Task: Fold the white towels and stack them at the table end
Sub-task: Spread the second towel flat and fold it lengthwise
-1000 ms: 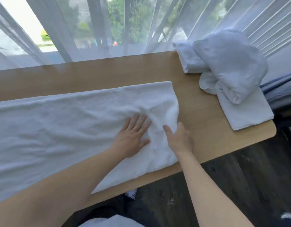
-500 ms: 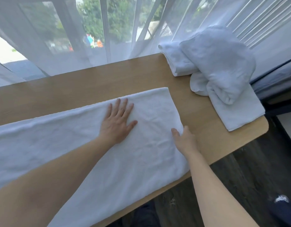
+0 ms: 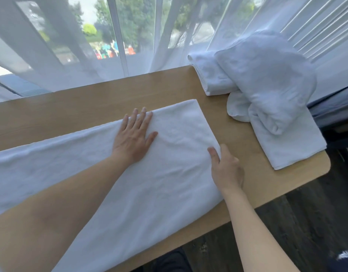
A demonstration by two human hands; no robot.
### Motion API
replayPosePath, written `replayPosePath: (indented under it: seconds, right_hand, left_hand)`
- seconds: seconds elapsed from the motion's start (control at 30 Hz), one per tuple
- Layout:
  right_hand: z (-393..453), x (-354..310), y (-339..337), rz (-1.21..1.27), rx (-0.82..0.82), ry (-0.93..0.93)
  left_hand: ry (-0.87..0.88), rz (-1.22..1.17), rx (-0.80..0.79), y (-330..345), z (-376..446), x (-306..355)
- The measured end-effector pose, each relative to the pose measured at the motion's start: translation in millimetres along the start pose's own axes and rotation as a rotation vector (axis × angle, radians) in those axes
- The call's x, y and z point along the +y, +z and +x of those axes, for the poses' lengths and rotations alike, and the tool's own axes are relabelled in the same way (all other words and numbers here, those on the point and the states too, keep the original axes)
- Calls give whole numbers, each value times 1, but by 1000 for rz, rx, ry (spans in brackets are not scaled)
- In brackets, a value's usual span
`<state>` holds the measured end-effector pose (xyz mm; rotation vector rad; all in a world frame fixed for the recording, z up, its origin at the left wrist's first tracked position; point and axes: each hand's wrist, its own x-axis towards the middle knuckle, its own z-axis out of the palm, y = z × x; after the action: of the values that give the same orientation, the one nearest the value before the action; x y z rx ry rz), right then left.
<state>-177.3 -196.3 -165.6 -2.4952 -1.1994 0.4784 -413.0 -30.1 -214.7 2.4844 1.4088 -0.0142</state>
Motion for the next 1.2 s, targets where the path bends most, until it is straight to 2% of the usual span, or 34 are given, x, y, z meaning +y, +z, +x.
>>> replayPosePath:
  seconds: [0.07,0.1,0.17,0.23,0.33,0.5,0.6,0.63,0.67,0.77,0.83,1.0,1.03,1.1,1.2]
  right_hand:
    - [12,3,-3,-4,26,-5]
    - [20,8,-4,-34,-19,56]
    - [33,23,-6,-127,-227,229]
    - [37,40,-7,-179,-377,273]
    - [32,52,-5,-187,-349,177]
    - [20,45,1,-213,-97,72]
    - [12,26,11,-167,114,-148]
    - [9,18,16,-127,131,-244]
    - [5,11,21,-99,90,-353]
    - [-9,10,35,-191,-193,-631]
    - [-8,24,39,-294,-280,-681]
    - [-1,30,40,-310,-168,-298]
    - [-5,22,42,-296,-132,-275]
    - [-20,-1,49,-235,-89,-400]
    - [-49,-25,71,-242,-206,-774]
  left_hand:
    - [-33,-21,11,-1,8,-1]
    - [-43,-26,13,-2,11,-1]
    - [-40,-29,17,-4,12,0]
    - [-35,-40,38,-6,8,5]
    - [-70,-66,61,2,-17,25]
    - [-88,32,10,15,-41,44]
    - [-99,52,5,15,-34,42]
    - [-94,57,8,16,-33,41]
    - [-89,58,13,16,-33,40]
    - [-91,47,33,14,-35,45]
    - [-144,30,40,18,-48,57]
    - [-347,24,8,45,-142,79]
    - [-374,23,16,47,-155,80]
    - [-381,7,31,48,-164,77]
    - [-367,-27,53,44,-160,63]
